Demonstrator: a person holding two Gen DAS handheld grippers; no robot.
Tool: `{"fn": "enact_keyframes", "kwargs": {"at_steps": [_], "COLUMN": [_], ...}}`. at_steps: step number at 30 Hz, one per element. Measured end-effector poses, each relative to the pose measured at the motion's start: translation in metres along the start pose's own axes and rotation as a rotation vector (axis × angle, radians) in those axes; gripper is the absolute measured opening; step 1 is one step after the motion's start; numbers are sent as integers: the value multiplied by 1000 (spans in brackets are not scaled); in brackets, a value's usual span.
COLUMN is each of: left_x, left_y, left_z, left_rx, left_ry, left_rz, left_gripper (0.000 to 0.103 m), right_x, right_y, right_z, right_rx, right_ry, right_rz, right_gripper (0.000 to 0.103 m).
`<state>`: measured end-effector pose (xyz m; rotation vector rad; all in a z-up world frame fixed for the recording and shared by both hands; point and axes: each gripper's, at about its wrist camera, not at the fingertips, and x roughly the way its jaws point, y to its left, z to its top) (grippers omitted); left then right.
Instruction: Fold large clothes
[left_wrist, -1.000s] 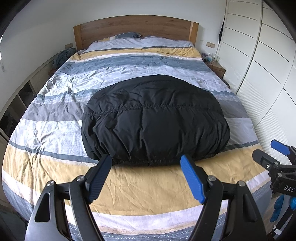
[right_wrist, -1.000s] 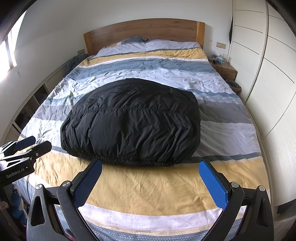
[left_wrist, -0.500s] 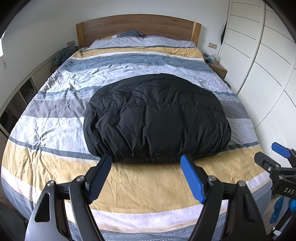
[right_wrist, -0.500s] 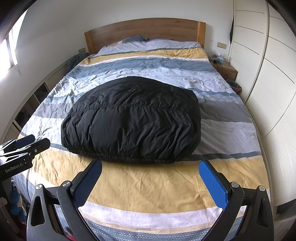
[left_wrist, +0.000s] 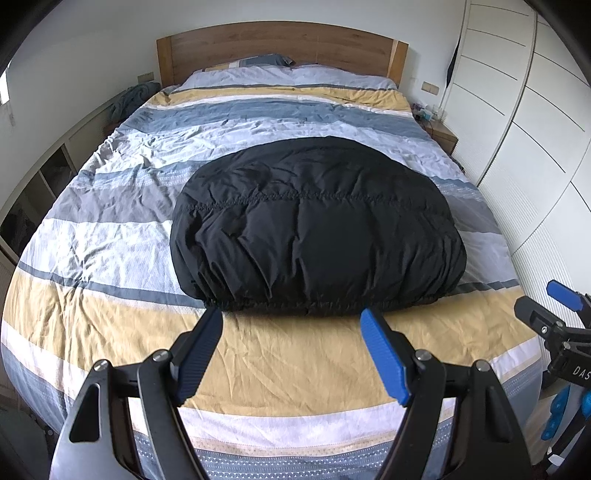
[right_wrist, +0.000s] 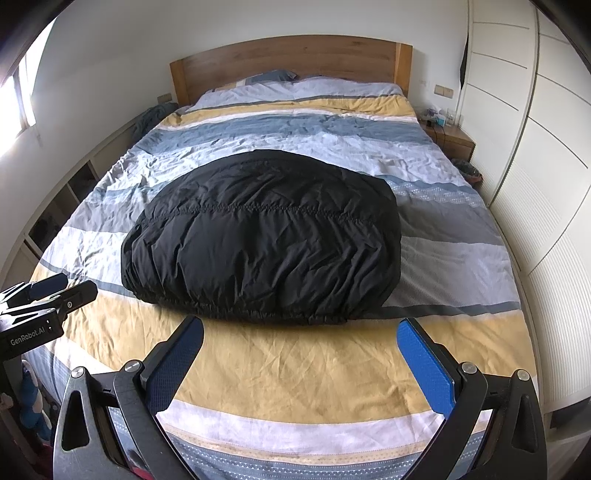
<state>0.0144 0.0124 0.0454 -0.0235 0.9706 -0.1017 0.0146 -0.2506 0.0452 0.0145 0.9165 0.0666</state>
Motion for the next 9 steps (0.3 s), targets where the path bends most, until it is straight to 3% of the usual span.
{"fn": "enact_keyframes", "kwargs": {"at_steps": [9], "left_x": [0], "left_y": [-3], "left_z": [0], "left_rx": [1], "left_ry": [-4], "left_rz": [22], "left_gripper": [76], "right_x": [0], "right_y": [-4], "right_z": [0], "right_rx": [5], "right_ry": [-5], "right_rz": [-4], "right_gripper": [103]}}
